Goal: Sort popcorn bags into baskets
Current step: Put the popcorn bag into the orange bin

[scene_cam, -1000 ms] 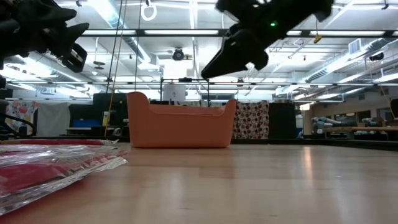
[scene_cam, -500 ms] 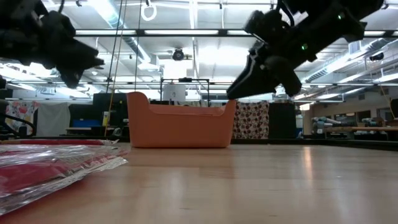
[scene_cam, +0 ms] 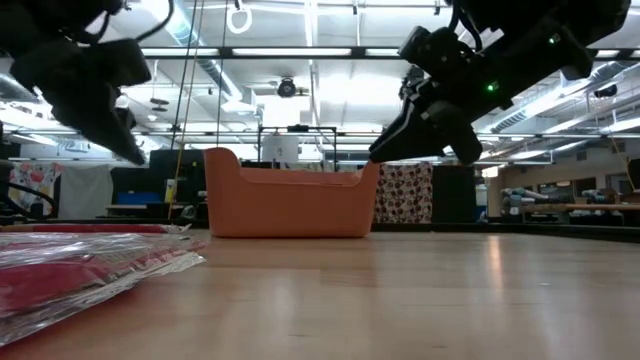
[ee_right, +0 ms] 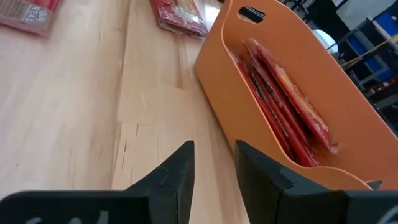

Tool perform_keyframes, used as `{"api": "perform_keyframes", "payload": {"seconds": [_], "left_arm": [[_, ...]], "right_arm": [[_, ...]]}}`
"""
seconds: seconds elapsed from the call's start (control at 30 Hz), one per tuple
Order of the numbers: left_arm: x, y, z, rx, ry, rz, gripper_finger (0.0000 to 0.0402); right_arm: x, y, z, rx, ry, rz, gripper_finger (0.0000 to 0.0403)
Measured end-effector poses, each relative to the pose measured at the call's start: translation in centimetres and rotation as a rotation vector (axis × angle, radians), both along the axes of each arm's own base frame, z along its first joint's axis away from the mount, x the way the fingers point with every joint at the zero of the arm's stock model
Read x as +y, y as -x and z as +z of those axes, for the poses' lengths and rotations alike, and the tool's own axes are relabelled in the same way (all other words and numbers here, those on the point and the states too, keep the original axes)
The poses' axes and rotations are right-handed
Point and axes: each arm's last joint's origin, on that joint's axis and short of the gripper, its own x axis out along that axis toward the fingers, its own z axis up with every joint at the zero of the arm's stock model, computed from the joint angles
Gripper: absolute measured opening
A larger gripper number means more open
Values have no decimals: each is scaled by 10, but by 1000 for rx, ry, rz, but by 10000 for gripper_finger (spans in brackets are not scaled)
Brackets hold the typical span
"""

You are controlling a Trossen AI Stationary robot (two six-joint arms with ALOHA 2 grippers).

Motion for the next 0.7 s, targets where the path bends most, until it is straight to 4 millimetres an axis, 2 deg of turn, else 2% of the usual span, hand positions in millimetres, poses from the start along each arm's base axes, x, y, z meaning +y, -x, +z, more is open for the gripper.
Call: {"api": "perform_keyframes", "payload": {"seconds": [0.17,0.27,0.43,0.7], "left_arm": [[-12,-15,1,257,-27,-13,188],[-21,-26,4,390,-103,-6,204],[-38,-47,-3,516,-182,30,203],[-48,-65,-33,714,-329,65,200]], "right_arm": [[-4,-1,0,-1,-1,-13,119],[-3,0,-2,-2,-5,-3,119],[-5,1,-4,1,-12,3,119],[-11,0,-4,-24,-62,46,119]]}}
